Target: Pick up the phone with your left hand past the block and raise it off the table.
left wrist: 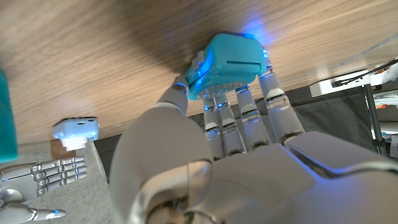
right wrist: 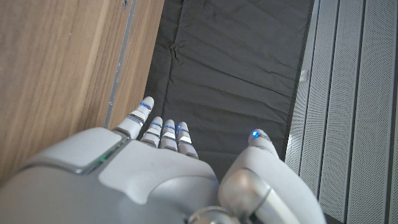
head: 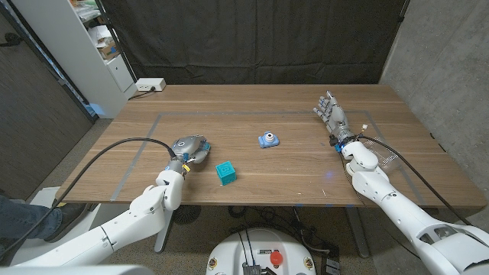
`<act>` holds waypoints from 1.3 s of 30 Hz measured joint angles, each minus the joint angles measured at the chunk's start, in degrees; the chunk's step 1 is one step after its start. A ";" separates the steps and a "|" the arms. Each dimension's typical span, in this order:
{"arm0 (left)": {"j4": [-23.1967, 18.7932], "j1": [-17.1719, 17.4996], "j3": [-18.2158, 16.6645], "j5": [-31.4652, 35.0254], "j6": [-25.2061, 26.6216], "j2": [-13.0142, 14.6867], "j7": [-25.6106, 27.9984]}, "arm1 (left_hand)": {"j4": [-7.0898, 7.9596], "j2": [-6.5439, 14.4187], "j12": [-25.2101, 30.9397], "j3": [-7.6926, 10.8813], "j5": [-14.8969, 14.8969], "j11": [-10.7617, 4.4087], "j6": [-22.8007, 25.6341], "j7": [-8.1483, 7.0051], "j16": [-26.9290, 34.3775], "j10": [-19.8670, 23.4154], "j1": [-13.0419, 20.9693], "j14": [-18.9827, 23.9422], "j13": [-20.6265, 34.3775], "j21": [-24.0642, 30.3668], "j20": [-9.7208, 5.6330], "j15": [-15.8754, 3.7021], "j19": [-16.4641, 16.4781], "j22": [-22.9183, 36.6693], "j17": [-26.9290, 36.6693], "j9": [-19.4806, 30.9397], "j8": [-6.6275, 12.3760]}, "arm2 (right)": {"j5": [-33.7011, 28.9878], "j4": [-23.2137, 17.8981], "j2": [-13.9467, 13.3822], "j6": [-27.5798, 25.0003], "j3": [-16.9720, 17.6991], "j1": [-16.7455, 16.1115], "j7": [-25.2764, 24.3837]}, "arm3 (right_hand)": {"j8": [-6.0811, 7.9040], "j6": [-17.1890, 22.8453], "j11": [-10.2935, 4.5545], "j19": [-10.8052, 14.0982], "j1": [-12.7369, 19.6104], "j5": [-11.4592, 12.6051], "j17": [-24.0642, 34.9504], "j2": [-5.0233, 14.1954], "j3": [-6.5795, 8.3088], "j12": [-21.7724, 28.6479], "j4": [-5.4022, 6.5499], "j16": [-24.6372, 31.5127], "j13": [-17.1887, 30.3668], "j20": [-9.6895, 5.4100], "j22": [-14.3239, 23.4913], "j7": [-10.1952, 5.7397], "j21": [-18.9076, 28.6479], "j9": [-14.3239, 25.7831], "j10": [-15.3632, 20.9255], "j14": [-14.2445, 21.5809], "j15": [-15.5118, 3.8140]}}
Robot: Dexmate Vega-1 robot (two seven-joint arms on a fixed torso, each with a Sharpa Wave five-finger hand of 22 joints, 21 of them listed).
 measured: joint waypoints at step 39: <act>-1.05 0.34 -0.95 -1.98 -0.98 -1.06 2.80 | 1.31 -5.67 2.76 3.04 3.31 0.29 2.09 0.09 0.97 0.75 5.67 0.50 6.07 6.01 -3.88 -0.13 2.57 2.33 4.65 2.61 1.46 | 0.56 -0.80 -0.27 -0.25 0.15 -0.51 0.62 | 0.00 0.00 0.00 0.00 0.00 0.00 0.00 0.00 0.00 0.00 0.00 0.00 0.00 0.00 0.00 0.00 0.00 0.00 0.00 0.00 0.00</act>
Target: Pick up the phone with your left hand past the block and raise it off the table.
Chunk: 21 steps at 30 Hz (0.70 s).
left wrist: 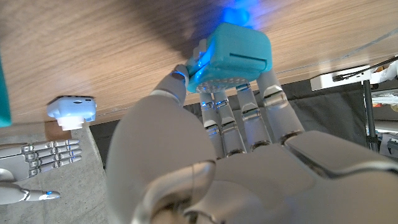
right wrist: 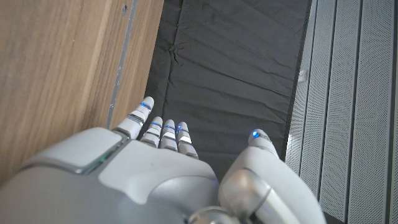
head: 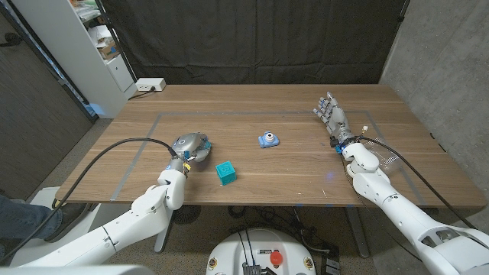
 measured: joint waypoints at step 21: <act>-2.44 1.02 -1.89 -2.13 -0.69 0.33 0.31 | 0.19 -0.91 -0.48 0.19 0.41 0.33 -1.43 0.04 -1.00 -1.81 0.91 -0.68 1.44 1.70 0.22 -0.68 -1.23 0.38 1.06 0.71 0.00 | 0.46 3.06 0.39 0.27 -0.05 1.53 2.03 | 0.00 0.00 0.00 0.00 0.31 0.00 0.00 0.31 0.00 0.00 0.00 0.00 0.00 0.00 0.00 0.00 0.00 0.00 0.00 0.00 0.00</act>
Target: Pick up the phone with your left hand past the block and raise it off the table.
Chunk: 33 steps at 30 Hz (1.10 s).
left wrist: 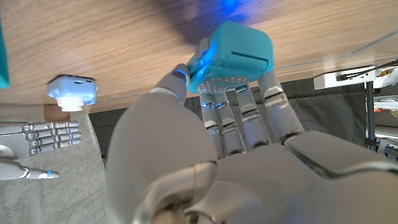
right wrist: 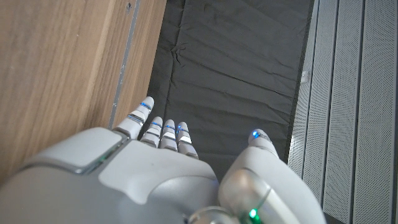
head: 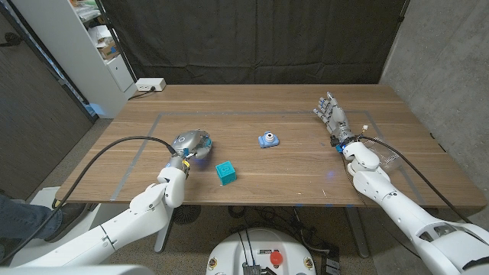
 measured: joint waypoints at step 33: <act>-7.37 1.33 -3.47 1.65 2.54 1.83 -0.29 | 0.23 0.00 0.12 0.23 0.62 0.00 0.01 0.00 -0.33 0.00 0.00 0.02 1.60 2.15 0.41 0.02 -1.43 0.25 1.82 0.79 -0.01 | 0.63 -0.12 -0.72 -0.58 0.65 0.63 0.77 | 0.00 0.00 0.00 0.00 -0.24 -0.22 0.00 0.23 -0.24 0.00 -0.24 0.00 0.00 0.00 0.00 0.00 0.00 0.00 0.00 0.00 0.00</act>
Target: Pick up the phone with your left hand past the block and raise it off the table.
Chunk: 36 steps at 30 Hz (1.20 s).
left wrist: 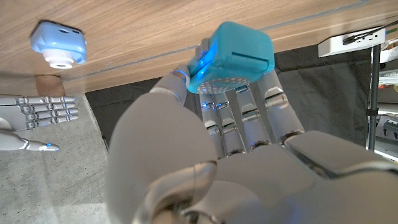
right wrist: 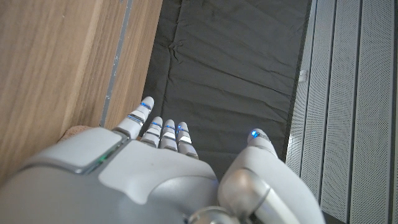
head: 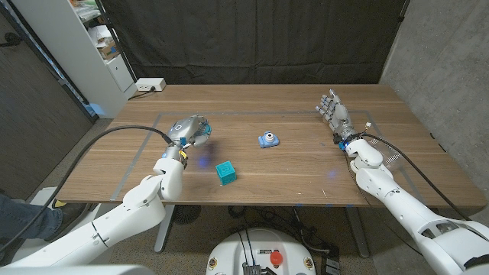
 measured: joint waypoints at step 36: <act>-4.98 1.85 -4.38 1.85 -0.44 0.96 -0.47 | 0.23 0.00 0.36 0.23 0.65 0.00 0.00 0.00 -0.65 0.00 0.00 0.21 1.58 2.51 0.09 0.21 -1.75 -0.04 1.65 0.80 -0.03 | 0.24 -1.44 -0.34 -0.11 0.49 -0.83 -1.18 | 0.00 0.00 0.31 0.31 0.00 0.00 0.00 0.00 -0.17 0.00 -0.17 0.23 0.00 0.31 0.00 0.00 0.00 0.00 0.31 0.53 0.10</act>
